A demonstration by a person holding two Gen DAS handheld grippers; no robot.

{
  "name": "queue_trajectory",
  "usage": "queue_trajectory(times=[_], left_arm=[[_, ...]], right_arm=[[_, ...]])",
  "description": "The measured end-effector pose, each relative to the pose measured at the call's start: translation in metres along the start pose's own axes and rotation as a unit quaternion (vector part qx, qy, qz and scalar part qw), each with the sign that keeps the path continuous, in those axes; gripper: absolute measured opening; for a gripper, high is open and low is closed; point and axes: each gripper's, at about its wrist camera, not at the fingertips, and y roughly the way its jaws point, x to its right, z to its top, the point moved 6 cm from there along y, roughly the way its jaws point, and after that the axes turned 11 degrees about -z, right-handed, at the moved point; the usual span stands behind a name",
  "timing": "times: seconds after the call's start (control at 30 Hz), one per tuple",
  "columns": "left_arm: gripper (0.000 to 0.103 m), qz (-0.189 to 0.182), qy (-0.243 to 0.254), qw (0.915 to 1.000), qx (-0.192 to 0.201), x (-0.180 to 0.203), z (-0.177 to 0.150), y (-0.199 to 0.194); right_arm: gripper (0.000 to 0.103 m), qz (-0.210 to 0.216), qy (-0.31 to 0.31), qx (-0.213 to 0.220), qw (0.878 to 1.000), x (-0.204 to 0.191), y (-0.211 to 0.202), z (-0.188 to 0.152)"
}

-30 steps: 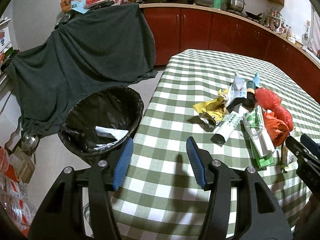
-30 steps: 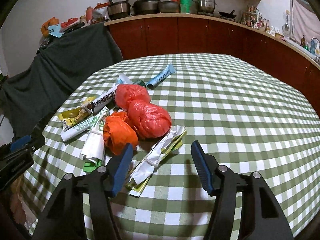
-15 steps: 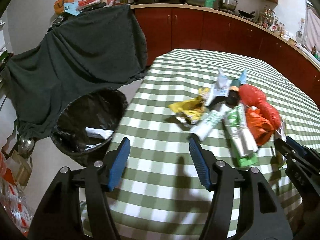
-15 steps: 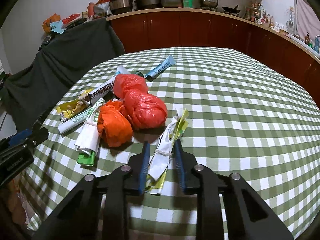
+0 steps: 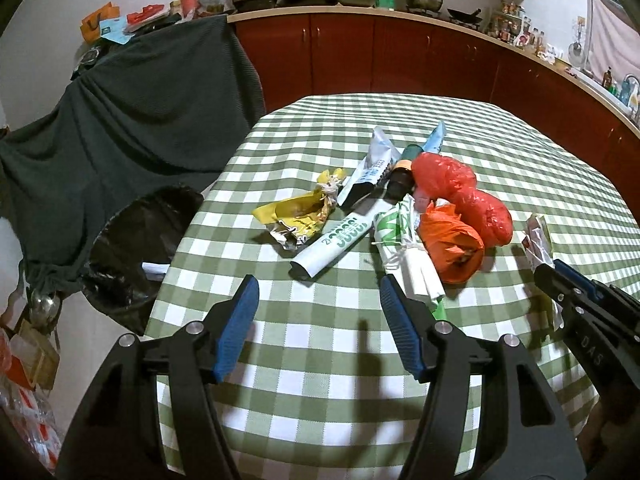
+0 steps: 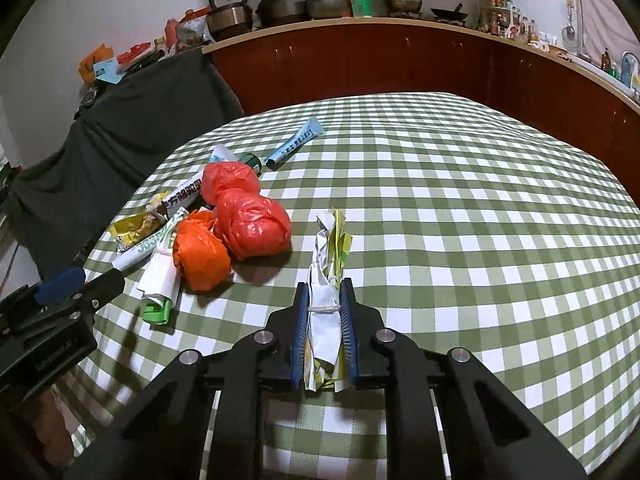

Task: Collect trash
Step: 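Grasp the white-and-green paper packet with the left tool while the right tool holds the foil wrapper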

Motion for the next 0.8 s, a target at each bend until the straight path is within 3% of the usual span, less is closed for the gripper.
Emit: queue_trajectory(times=[0.13,0.2,0.23,0.33,0.43,0.8], left_arm=[[0.061,0.003,-0.007,1.0,-0.004,-0.006,0.0,0.002],[0.061,0.003,-0.01,0.9999,-0.006,-0.008,-0.001,0.004],[0.061,0.002,-0.011,0.9999,-0.006,-0.009,-0.002,0.004],[0.062,-0.002,-0.012,0.9999,-0.007,-0.008,-0.002,0.004],[0.067,-0.007,-0.011,0.9999,-0.007,-0.005,-0.002,0.004],[0.068,-0.032,0.0,0.9994,-0.011,0.021,0.0,0.011]], right_arm=[[0.02,-0.001,0.002,-0.004,1.0,-0.001,0.003,-0.001],[0.033,-0.002,0.008,-0.007,1.0,0.0,0.006,0.0],[0.034,-0.003,0.01,-0.007,1.0,0.001,0.007,0.0],[0.034,-0.005,0.006,-0.008,1.0,0.0,0.009,0.0],[0.021,-0.008,-0.001,-0.008,1.0,0.001,0.009,0.0],[0.021,-0.023,0.007,0.002,1.0,0.021,0.002,0.003]])
